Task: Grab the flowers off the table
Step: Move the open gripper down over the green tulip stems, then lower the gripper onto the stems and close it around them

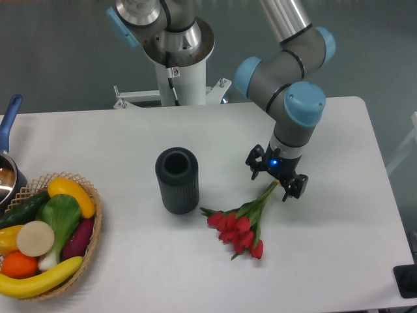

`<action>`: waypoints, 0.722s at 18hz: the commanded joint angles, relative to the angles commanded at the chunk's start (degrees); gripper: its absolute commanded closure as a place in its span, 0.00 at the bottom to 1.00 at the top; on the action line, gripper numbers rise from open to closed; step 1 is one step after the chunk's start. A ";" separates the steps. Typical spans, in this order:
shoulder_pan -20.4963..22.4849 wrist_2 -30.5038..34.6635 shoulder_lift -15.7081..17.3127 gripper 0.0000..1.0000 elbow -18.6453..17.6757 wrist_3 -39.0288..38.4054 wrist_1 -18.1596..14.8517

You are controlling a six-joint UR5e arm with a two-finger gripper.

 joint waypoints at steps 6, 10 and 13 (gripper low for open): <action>-0.79 0.00 -1.15 0.00 -0.09 -0.44 0.27; -1.76 0.09 -2.46 0.00 0.17 -1.58 1.58; -2.28 2.11 -2.90 0.01 0.35 -2.02 1.94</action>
